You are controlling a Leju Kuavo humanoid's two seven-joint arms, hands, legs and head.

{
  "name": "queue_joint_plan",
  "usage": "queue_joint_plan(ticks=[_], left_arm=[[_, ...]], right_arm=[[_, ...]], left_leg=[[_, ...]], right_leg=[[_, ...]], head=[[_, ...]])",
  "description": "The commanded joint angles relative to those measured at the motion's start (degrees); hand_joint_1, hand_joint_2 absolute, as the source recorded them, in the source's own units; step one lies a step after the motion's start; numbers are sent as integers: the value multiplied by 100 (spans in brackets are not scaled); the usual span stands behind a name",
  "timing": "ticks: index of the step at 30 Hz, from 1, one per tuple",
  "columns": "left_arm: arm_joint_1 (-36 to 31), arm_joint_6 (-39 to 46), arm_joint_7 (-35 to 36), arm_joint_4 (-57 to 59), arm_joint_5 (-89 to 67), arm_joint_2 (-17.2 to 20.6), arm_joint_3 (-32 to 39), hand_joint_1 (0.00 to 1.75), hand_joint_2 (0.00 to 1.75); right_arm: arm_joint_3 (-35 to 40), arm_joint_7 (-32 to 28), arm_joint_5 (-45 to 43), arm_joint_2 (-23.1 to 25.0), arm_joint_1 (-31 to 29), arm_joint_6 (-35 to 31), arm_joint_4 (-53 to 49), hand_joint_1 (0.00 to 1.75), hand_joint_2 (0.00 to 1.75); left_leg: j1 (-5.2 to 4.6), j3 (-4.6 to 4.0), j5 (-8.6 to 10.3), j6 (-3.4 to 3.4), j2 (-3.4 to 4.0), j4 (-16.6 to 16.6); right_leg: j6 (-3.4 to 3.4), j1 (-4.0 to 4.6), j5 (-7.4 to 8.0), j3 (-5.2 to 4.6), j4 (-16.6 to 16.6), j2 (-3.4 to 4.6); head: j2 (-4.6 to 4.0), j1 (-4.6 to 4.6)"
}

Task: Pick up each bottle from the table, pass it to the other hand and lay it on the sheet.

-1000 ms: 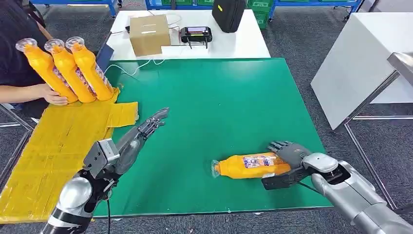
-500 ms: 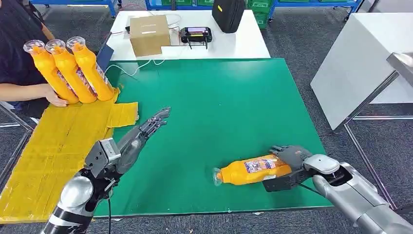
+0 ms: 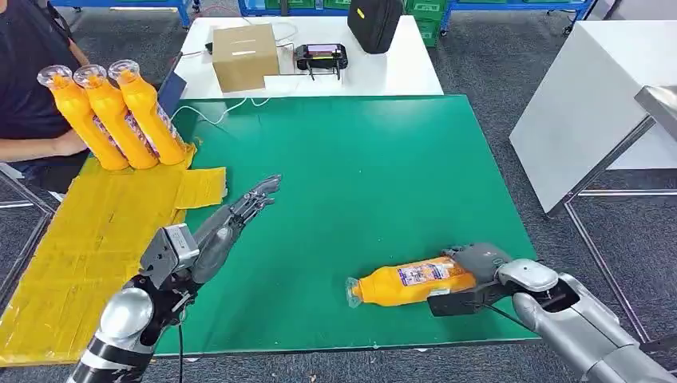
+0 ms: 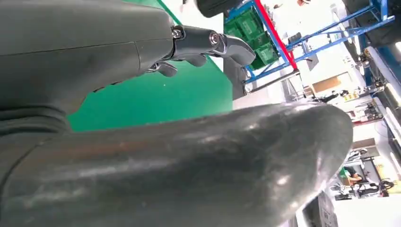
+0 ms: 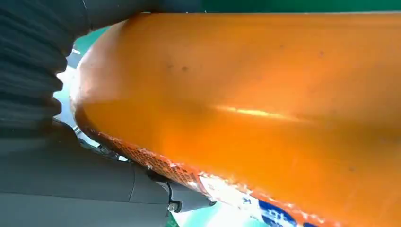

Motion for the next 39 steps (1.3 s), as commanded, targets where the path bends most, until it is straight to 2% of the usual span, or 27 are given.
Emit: queue_joint_plan(ticks=[1,2,4,5,7,8,12,17,18,21,22,24,33,39], left_arm=[[183,248,317,-39,169,15,168,0,0],[275,257,271,-57,183,61,211,0,0],[641,352,100,-242,232,78,471,0,0],[678,348,100,-289,233,94,483,0,0],[815,526,159,-446,340,1,594,0,0],[826,535,169,-474,346,-1,588,0,0],[893,861,266,-571,499,-107,524,0,0],[911,1106,406,-534,814,-299,405,0,0],[891,1191,548,-491,940,-299,327,0,175],[839,1329,638,-428,1091,-327,162,0,175],[955,1379,696,-488,1209,-510,114,0,175],[952,1513,781,-493,1261,-559,-35,0,175],[680,1682,922,-335,1768,-574,-354,0,175],[487,1813,969,-290,2041,-627,-511,0,175]], right_arm=[[-1555,453,-1777,1060,1494,-374,-283,175,175],[-1572,457,-1783,1042,1563,-382,-357,175,175],[-2447,444,-2756,1524,2010,-584,-839,175,175],[-2446,511,-2757,1532,2030,-564,-921,175,175],[-3006,678,-3857,2000,2316,-598,-1430,175,175],[-2987,747,-3865,2011,2333,-608,-1506,175,175],[-3188,825,-4777,2397,2543,-923,-1964,175,175],[-3050,741,-4850,2565,2532,-1242,-2129,175,175],[-3007,731,-4875,2597,2504,-1333,-2119,175,175],[-2929,661,-4844,2681,2413,-1483,-2105,175,175],[-2894,627,-4832,2712,2381,-1524,-2092,175,175],[-2817,593,-4778,2766,2295,-1581,-2059,175,175],[-2227,512,-4158,3097,1873,-1823,-2102,175,175],[-1624,500,-3854,3069,1384,-1948,-1931,175,175]], left_leg=[[18,1,5,-12,-30,-12],[18,3,1,-10,-17,-9],[16,0,-2,-13,-11,-16],[18,-1,-1,-17,-10,-21],[15,-5,-5,-14,-7,-8],[18,-16,-5,-19,-4,-6],[26,-56,-4,-18,-11,0],[21,-81,-1,-19,-11,2],[18,-81,2,-18,-10,-1],[18,-83,2,-21,-16,0],[14,-86,4,-20,-14,-1],[15,-87,2,-20,-10,0],[17,-95,1,-24,-8,6],[15,-98,4,-20,-2,1]], right_leg=[[-14,17,3,17,-23,-1],[-11,17,2,17,-18,5],[-13,16,3,71,-22,17],[-18,16,3,65,-22,26],[-12,14,-1,62,-7,16],[-17,16,0,47,-3,28],[-15,26,0,10,4,25],[-11,20,-3,-11,9,26],[-9,18,-1,-12,8,19],[-15,16,-3,-14,10,24],[-12,13,0,-18,9,20],[-12,14,0,-19,8,27],[-17,17,-1,-30,16,36],[-12,15,3,-33,12,33]], head=[[0,2],[0,2],[0,2],[0,2],[0,0],[0,0],[0,0],[0,0],[0,-2],[0,0],[0,-2],[0,-2],[0,0],[0,0]])
